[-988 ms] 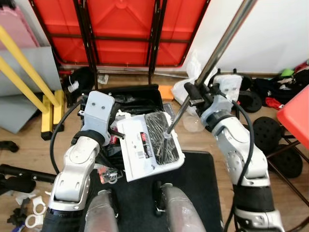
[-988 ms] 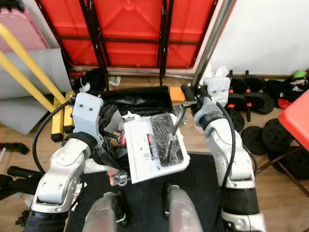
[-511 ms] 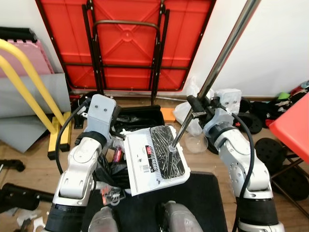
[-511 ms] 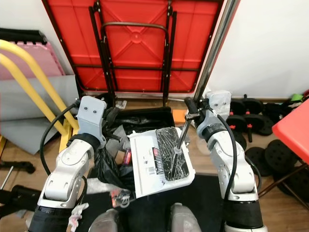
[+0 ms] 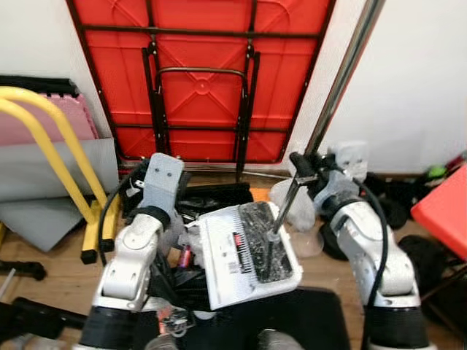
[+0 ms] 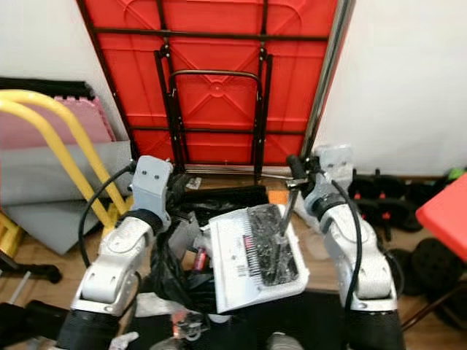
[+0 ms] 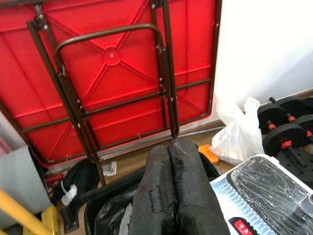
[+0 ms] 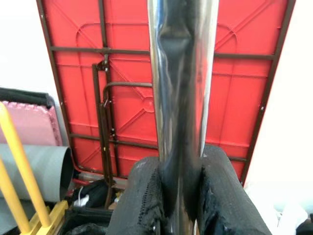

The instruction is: Sweep floor

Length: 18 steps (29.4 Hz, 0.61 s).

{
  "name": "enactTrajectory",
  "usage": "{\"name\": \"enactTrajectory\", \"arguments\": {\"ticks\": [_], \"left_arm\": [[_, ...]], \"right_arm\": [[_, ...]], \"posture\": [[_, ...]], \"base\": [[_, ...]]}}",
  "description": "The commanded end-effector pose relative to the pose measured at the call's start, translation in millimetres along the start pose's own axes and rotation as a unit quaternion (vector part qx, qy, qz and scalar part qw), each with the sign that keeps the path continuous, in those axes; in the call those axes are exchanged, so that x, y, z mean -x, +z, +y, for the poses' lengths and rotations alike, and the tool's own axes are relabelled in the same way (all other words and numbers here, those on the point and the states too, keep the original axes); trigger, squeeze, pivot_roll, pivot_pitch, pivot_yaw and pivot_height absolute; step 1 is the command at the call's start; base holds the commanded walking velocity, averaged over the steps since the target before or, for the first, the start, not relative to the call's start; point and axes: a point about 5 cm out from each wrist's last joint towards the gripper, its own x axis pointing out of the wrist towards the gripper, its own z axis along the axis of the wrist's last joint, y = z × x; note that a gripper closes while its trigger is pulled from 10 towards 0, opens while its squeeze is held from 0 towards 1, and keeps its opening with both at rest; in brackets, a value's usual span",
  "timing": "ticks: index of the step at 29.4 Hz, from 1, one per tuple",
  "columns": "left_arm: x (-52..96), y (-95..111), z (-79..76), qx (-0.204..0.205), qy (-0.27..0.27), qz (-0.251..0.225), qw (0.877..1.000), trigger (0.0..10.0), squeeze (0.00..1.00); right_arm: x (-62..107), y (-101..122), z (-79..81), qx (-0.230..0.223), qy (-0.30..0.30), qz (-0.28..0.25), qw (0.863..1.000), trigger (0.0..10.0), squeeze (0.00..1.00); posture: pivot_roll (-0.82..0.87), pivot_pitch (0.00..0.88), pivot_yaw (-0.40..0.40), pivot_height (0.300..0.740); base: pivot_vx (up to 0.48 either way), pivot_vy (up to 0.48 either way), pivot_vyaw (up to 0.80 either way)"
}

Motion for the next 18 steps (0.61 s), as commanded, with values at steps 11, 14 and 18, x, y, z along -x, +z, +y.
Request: {"name": "enactTrajectory", "arguments": {"ticks": [11, 14, 18], "left_arm": [[-5.8, 3.2, 0.6, 0.005, 0.002, -0.009, 1.000, 10.0, 0.00], [-4.5, 4.1, 1.2, 0.001, -0.001, -0.010, 1.000, 10.0, 0.00], [-4.6, 3.2, 3.3, 0.004, 0.005, -0.009, 1.000, 10.0, 0.00]], "right_arm": [[-0.9, 20.2, -4.0, 0.006, -0.007, -0.053, 0.999, 10.0, 0.00], [-1.2, 20.4, -3.6, 0.005, -0.006, -0.053, 0.999, 10.0, 0.00], [-1.5, 20.7, -3.2, 0.004, -0.005, -0.053, 0.999, 10.0, 0.00]], "posture": [[-0.17, 0.012, -0.108, 0.740], [-0.17, 0.018, -0.111, 0.740], [-0.17, 0.021, -0.111, 0.740]], "base": [[0.000, 0.000, 0.00], [0.320, 0.000, 0.00], [0.454, 0.000, 0.00]]}}
